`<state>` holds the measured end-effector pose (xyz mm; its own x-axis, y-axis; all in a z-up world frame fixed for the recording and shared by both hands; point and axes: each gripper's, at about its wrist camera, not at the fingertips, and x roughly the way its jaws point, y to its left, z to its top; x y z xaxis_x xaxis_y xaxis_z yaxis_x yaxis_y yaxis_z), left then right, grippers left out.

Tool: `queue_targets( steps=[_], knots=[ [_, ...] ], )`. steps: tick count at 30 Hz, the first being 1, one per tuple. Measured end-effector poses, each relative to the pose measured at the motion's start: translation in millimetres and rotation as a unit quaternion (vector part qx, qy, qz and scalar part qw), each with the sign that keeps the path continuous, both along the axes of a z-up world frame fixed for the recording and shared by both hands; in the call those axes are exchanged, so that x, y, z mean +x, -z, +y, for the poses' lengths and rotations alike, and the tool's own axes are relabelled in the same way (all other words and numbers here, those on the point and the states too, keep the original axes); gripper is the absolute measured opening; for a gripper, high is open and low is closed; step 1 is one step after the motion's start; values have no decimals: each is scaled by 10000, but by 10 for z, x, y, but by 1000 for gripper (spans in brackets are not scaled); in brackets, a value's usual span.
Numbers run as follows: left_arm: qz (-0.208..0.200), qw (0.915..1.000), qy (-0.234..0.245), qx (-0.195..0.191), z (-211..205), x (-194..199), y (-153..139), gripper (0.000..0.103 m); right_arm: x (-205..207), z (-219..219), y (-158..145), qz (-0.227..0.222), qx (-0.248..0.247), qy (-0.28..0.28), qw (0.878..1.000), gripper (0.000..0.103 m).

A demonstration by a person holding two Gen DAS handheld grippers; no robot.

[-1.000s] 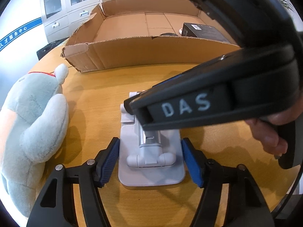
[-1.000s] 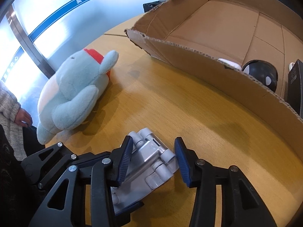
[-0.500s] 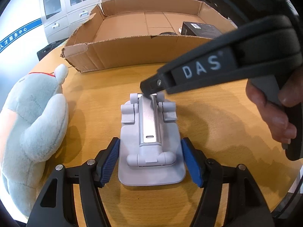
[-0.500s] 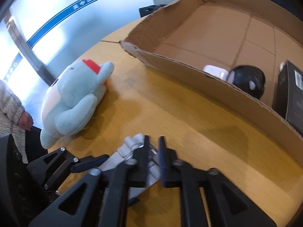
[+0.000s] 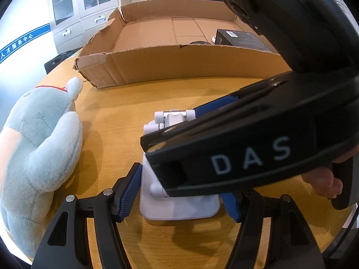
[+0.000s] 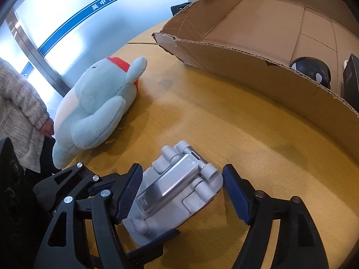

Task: Organize objects
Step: 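Lift the white phone stand with the right gripper, then carry the phone stand with the right gripper over the cardboard box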

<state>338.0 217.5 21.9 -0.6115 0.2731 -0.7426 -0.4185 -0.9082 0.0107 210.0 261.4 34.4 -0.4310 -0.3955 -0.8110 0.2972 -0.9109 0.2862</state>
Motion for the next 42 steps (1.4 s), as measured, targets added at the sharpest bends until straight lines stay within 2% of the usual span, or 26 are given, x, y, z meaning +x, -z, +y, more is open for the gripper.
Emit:
queue_targets(
  steps=[2, 9, 13, 17, 18, 19, 21, 27, 42],
  knots=[
    [48, 10000, -50, -46, 5, 75, -6, 64, 4, -10, -3, 46, 159, 57, 9998, 63],
    [180, 9996, -24, -223, 25, 66, -19, 64, -85, -33, -6, 49, 179, -121, 9998, 61],
    [159, 9996, 0, -241, 18, 59, -20, 65, -171, -143, -4, 57, 348, -488, 9982, 61],
    [104, 9998, 9, -165, -29, 53, -26, 64, -187, -123, -5, -6, 303, -624, 9976, 58],
    [70, 9999, 6, -145, -37, 44, -24, 65, -199, -109, -7, -8, 302, -601, 9977, 56],
    [7, 10000, -25, -85, -54, 25, -24, 64, -218, -64, -14, -20, 272, -483, 9985, 43],
    [26, 10000, 5, -95, -65, 31, -42, 64, -244, -13, -12, -136, 129, -460, 9988, 42],
    [104, 9999, 42, -84, -89, 61, -91, 64, -185, -16, -90, -32, 211, -447, 9988, 42],
    [644, 9976, 243, -60, 43, -28, -622, 64, -138, 110, -787, 567, 361, -230, 9975, 41]
  ],
)
